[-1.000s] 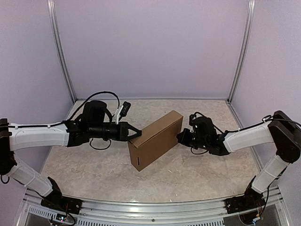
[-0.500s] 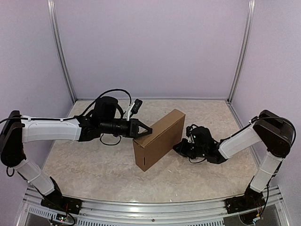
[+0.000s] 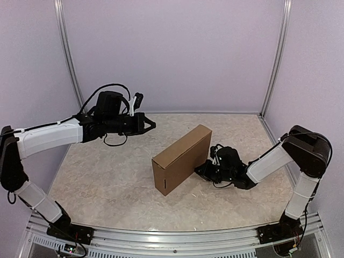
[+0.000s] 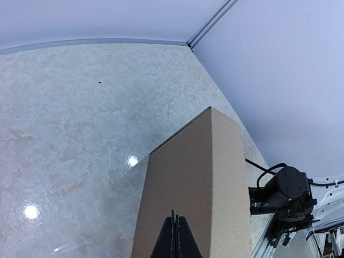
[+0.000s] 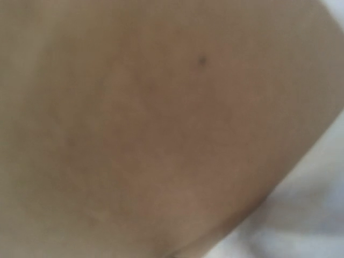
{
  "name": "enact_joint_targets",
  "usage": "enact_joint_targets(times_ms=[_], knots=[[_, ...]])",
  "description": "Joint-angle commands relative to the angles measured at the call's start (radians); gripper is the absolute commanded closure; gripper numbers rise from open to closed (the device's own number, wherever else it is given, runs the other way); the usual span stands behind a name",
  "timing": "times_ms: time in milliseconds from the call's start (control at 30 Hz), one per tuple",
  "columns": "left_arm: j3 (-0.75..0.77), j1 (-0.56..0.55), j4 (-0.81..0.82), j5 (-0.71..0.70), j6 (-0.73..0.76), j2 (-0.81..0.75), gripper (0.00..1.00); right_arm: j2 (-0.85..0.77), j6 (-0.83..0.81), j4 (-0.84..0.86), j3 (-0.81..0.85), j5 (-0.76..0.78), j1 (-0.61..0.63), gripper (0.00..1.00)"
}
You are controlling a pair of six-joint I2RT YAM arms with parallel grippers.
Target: Fold the paper box
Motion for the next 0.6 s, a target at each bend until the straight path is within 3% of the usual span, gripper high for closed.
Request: enact_joint_targets(times_ms=[0,333,567], knots=[[0.039,0.008,-0.072,-0.001,-0.004,0.106,1.00,0.031,0.023,0.029,0.010,0.011,0.032,1.00],[0.105,-0.073,-0.105,0.014,-0.002,0.191,1.00,0.127,0.067,0.052,0.095,-0.016,0.055,1.00],[0.087,-0.130,-0.084,0.014,-0.020,0.176,1.00,0.253,0.083,0.046,0.278,-0.056,0.070,1.00]])
